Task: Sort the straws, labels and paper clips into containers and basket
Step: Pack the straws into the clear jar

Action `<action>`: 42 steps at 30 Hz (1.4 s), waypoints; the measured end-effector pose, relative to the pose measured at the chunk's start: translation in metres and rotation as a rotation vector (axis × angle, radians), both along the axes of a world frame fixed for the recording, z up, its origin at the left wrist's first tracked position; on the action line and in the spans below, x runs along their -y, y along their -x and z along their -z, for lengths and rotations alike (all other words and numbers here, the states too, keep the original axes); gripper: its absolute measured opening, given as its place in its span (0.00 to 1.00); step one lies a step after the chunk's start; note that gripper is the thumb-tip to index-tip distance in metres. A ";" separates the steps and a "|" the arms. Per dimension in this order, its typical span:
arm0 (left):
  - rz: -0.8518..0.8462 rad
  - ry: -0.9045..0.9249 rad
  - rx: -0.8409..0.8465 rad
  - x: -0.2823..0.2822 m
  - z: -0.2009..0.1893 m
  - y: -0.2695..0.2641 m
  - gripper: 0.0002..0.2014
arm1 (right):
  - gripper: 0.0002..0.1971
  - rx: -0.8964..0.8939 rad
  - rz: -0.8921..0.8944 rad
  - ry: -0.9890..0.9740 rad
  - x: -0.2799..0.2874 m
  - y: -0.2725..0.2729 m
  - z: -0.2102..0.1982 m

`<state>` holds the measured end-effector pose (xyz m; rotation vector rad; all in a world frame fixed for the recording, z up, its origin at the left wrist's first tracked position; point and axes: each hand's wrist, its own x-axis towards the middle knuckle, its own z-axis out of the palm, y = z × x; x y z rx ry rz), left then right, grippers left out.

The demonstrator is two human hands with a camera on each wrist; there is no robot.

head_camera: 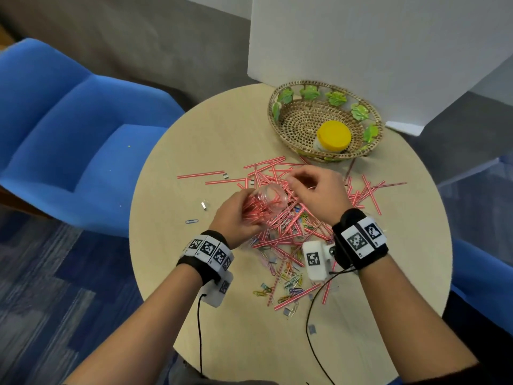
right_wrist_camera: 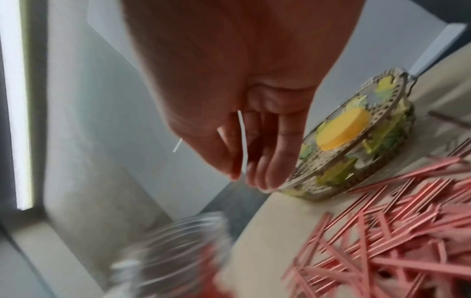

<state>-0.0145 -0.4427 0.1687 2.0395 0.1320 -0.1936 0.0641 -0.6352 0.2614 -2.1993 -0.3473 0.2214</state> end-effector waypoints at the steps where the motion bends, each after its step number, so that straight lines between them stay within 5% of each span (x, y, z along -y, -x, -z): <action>1: -0.016 0.011 -0.010 -0.003 0.001 0.000 0.42 | 0.04 0.016 0.050 0.094 0.004 -0.014 0.009; 3: -0.065 0.038 -0.023 -0.010 0.002 0.001 0.40 | 0.13 -0.011 0.080 0.338 0.012 -0.047 0.033; 6: -0.149 0.048 -0.019 -0.023 0.004 0.003 0.37 | 0.36 -0.067 -0.168 0.751 0.011 -0.080 0.068; 11: -0.218 0.032 0.001 -0.044 0.006 0.006 0.41 | 0.60 -0.097 -0.466 0.992 -0.007 -0.092 0.105; 16: -0.245 0.050 -0.001 -0.049 0.008 0.010 0.40 | 0.50 -0.023 -0.346 1.009 -0.009 -0.089 0.115; 24: -0.216 0.036 0.004 -0.042 0.010 0.017 0.36 | 0.12 -0.035 -0.372 0.964 -0.001 -0.094 0.118; 33: -0.213 0.061 0.005 -0.037 0.004 0.016 0.41 | 0.13 -0.150 -0.334 0.804 0.018 -0.087 0.122; 42: -0.174 0.041 0.042 -0.021 -0.006 0.017 0.32 | 0.10 -0.391 -0.018 0.019 0.050 -0.067 0.088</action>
